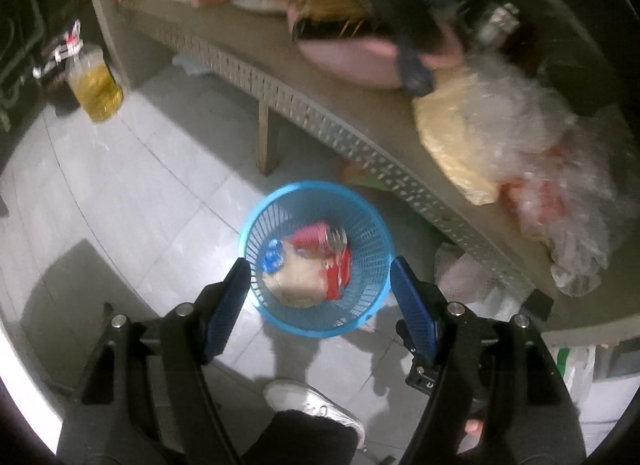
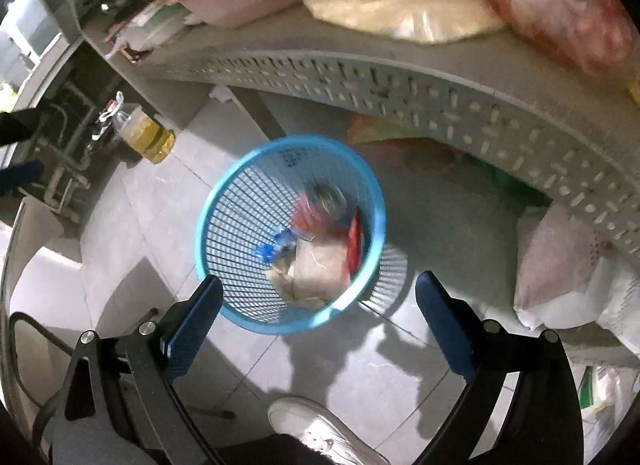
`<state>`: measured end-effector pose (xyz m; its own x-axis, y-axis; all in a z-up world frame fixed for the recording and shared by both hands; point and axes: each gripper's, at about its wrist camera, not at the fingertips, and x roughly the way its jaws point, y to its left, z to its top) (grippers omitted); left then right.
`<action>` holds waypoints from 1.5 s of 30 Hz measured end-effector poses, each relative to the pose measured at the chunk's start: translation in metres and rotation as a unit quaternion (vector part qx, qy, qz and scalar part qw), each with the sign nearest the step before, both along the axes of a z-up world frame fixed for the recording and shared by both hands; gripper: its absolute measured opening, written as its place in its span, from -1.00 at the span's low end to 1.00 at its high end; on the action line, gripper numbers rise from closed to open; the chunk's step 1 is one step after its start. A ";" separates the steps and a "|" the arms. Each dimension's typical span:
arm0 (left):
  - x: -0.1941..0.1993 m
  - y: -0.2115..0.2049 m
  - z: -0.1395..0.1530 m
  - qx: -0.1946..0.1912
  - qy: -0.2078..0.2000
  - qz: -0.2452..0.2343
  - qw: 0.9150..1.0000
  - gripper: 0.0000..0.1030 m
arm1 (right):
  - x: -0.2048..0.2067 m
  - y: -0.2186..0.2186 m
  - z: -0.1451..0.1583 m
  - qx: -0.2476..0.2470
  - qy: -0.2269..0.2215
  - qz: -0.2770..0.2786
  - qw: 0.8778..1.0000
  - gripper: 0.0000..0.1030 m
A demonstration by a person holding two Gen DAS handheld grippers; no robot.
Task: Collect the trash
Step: 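Move both tools back over the table toward the remaining plastic bags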
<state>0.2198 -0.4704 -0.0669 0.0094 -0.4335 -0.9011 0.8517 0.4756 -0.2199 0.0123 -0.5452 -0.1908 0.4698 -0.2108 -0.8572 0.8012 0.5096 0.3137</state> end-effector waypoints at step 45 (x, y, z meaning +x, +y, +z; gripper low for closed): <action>-0.032 0.511 0.185 -0.131 -0.175 0.336 0.916 0.57 | 0.054 0.222 0.243 -0.193 -0.143 0.312 0.919 0.87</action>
<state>0.1881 0.0401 0.1184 0.6220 -0.4249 -0.6577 0.4260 0.8884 -0.1711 0.0658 -0.3237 0.0521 0.7973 -0.0862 -0.5974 0.2283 0.9593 0.1663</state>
